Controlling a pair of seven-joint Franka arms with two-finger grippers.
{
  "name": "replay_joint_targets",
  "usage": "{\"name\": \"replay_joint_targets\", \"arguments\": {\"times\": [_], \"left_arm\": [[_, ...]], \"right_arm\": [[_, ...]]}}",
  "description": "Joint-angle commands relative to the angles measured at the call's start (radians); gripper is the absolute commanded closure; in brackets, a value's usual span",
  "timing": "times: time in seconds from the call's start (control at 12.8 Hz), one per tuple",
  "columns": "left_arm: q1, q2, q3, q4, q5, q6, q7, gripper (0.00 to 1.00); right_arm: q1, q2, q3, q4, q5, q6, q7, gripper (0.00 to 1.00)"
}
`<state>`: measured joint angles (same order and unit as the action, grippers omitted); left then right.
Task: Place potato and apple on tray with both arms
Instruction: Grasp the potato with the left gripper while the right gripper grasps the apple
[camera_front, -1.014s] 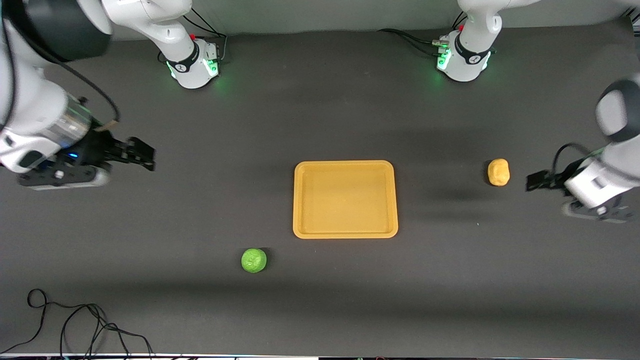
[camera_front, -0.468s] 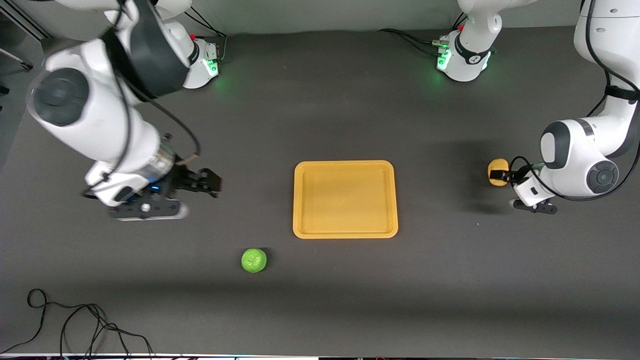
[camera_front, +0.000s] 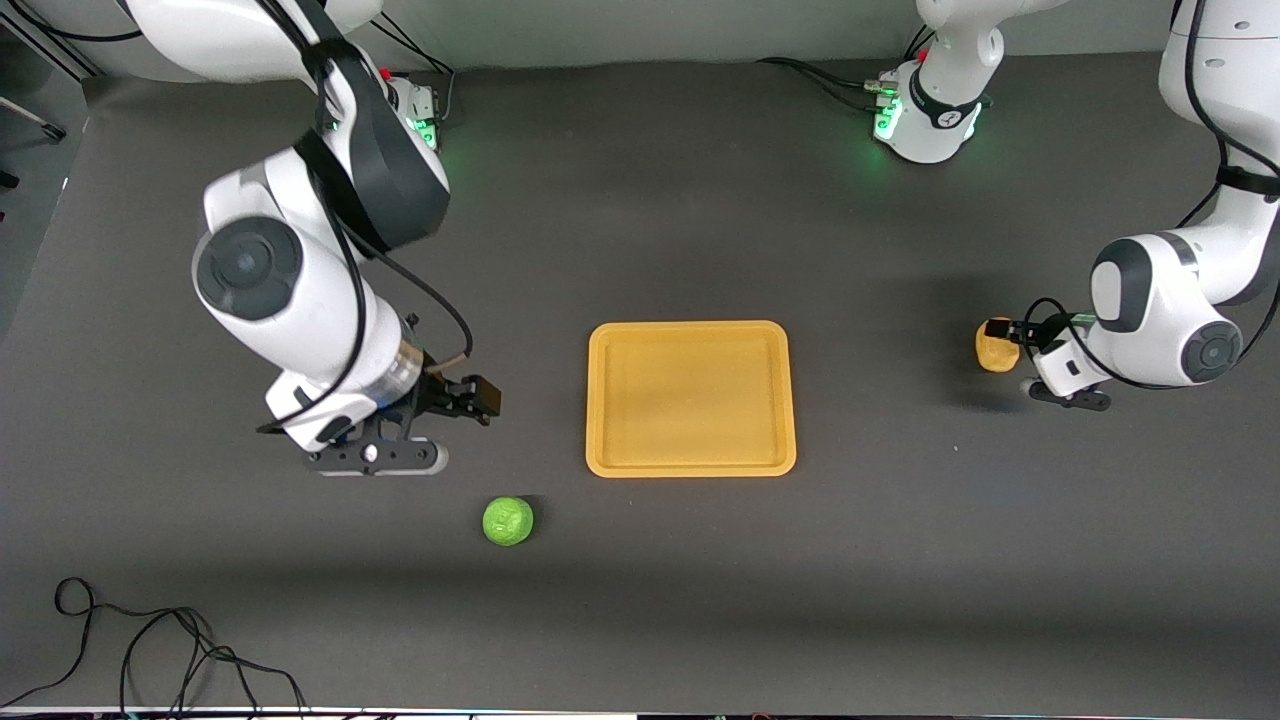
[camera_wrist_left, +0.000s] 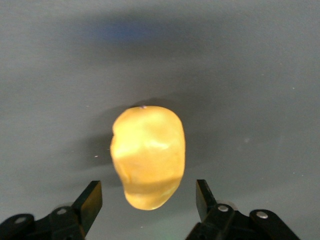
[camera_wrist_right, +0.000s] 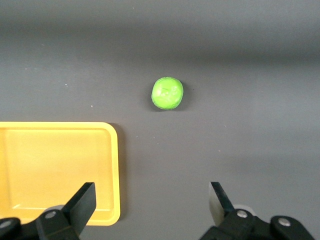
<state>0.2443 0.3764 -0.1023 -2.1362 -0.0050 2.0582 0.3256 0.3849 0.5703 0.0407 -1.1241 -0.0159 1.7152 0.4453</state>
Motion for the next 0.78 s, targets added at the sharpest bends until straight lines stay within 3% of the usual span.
{"name": "replay_joint_targets", "arguments": {"times": [0.0,0.08,0.23,0.39,0.47,0.62,0.7], "left_arm": [[-0.010,-0.008,0.001,-0.025,-0.007,0.033,0.015,0.28],[-0.017,-0.002,0.001,-0.025,-0.007,0.046,0.015,0.48],[-0.033,0.018,0.003,-0.025,-0.007,0.103,0.015,0.51],[-0.023,-0.002,0.001,-0.004,-0.007,0.083,0.016,0.87],[-0.034,-0.011,-0.002,0.018,-0.022,0.067,0.006,0.96],[-0.077,-0.036,-0.046,0.121,-0.172,-0.031,-0.084,1.00],[-0.101,-0.037,-0.075,0.209,-0.200,-0.141,-0.162,1.00]], "right_arm": [[0.005,0.071,-0.012,0.038,-0.024,0.067,0.009,0.00],[0.005,0.080,-0.012,-0.003,-0.051,0.110,0.007,0.00],[0.003,0.095,-0.012,-0.074,-0.064,0.246,0.019,0.00],[0.003,0.153,-0.012,-0.079,-0.062,0.308,0.023,0.00],[0.002,0.186,-0.012,-0.082,-0.062,0.341,0.023,0.00],[-0.009,0.218,-0.015,-0.141,-0.062,0.438,0.023,0.00],[-0.020,0.220,-0.015,-0.188,-0.064,0.493,0.023,0.00]]}}
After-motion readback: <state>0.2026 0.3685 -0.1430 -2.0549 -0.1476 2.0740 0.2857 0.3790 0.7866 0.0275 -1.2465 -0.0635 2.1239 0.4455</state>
